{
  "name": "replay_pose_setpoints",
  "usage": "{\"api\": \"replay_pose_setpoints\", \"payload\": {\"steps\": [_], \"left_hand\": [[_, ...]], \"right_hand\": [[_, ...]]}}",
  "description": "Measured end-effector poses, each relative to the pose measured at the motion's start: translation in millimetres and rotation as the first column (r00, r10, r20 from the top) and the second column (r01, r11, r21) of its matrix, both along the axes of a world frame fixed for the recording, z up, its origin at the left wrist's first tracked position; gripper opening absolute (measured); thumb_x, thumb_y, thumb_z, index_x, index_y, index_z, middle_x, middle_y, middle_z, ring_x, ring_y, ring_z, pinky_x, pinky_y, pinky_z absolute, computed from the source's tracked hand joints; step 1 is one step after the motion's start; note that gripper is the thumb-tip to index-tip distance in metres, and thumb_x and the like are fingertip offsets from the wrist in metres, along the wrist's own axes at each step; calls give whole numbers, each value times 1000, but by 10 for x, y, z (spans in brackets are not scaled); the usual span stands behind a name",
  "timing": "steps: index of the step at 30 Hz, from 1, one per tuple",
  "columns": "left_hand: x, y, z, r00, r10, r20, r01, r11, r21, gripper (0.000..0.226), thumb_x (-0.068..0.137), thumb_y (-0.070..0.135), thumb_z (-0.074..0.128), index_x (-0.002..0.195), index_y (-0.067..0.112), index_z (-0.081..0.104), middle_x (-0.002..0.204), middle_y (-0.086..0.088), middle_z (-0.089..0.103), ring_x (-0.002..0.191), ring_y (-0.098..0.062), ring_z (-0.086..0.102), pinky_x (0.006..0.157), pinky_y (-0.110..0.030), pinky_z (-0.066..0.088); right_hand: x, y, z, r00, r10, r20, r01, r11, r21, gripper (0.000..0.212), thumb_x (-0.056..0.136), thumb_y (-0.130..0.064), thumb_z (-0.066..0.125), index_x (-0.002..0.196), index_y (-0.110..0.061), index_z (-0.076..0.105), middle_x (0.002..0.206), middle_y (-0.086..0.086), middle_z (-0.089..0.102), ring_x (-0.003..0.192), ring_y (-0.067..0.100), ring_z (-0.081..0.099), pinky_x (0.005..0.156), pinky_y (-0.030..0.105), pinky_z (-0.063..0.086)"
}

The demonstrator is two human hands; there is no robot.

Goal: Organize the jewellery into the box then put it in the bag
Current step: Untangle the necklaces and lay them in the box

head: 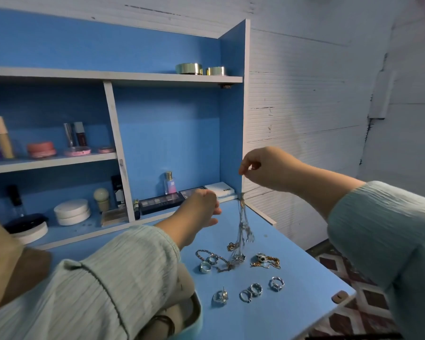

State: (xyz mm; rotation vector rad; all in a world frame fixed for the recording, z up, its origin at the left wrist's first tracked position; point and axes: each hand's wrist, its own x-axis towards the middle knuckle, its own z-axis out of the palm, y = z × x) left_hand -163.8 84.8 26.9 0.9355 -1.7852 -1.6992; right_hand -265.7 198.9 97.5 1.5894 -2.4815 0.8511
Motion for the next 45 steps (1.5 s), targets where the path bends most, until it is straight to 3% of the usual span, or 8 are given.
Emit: {"api": "replay_pose_setpoints", "payload": {"steps": [5, 16, 26, 32, 34, 36, 40, 45], "left_hand": [[63, -29, 54, 969, 110, -222, -99, 993, 62, 18, 101, 15, 28, 103, 11, 46, 83, -3, 61, 70, -11, 58, 62, -26, 53], [136, -85, 120, 968, 120, -221, -141, 987, -78, 13, 100, 23, 37, 106, 16, 47, 69, 0, 46, 54, -8, 56, 81, -31, 55], [296, -138, 84, 994, 35, 101, 38, 772, -635, 10, 99, 28, 38, 98, 22, 47, 72, 8, 47, 62, -7, 43, 48, -13, 34], [357, -232, 13, 938, -3, 347, 287, 571, -770, 6, 93, 23, 52, 91, 28, 54, 68, 13, 43, 60, -1, 42, 54, -15, 33], [360, -221, 2, 927, 22, 374, 311, 513, -800, 12, 93, 22, 54, 103, 23, 61, 84, 16, 54, 79, 1, 52, 65, -12, 36], [343, -214, -6, 933, 62, 355, 279, 502, -819, 19, 93, 22, 55, 111, 20, 61, 103, 10, 61, 100, -7, 56, 77, -15, 38], [289, -149, 19, 939, 158, 306, 177, 539, -824, 29, 96, 37, 47, 89, 16, 65, 65, 10, 51, 62, -8, 47, 53, -21, 34], [210, -60, 74, 948, 135, 287, 131, 655, -744, 54, 99, 48, 25, 68, 20, 60, 65, 9, 57, 63, -9, 51, 60, -25, 36]], "right_hand": [[-52, 18, -154, 976, -53, -211, 106, 962, 251, 19, 90, -13, 49, 98, -15, 67, 90, -3, 56, 83, 14, 51, 64, 21, 39], [-166, -24, -422, 944, -192, -268, 285, 884, 370, 20, 90, -5, 41, 86, -5, 61, 79, 5, 54, 71, 19, 47, 47, 20, 31], [-289, 70, -605, 976, -214, -45, 219, 952, 214, 17, 93, -9, 49, 95, -11, 66, 96, 4, 64, 79, 16, 52, 62, 20, 39], [-266, 116, -572, 995, -102, 6, 98, 967, 233, 16, 87, -26, 63, 95, -15, 71, 83, -4, 64, 78, 13, 57, 68, 22, 44], [-239, 103, -571, 994, -93, 55, 77, 967, 244, 18, 85, -31, 65, 94, -16, 72, 86, -2, 67, 80, 14, 59, 72, 25, 48], [-208, 89, -566, 990, -76, 122, 46, 972, 228, 20, 84, -33, 66, 94, -17, 73, 94, -1, 70, 88, 16, 62, 80, 28, 50], [-136, 84, -555, 954, -45, 297, -9, 984, 179, 24, 81, -38, 67, 97, -20, 74, 102, -2, 69, 98, 17, 59, 87, 28, 47], [-112, 63, -620, 866, -5, 499, -73, 988, 136, 33, 71, -50, 71, 96, -28, 74, 103, -6, 69, 104, 15, 57, 94, 32, 43]]}}
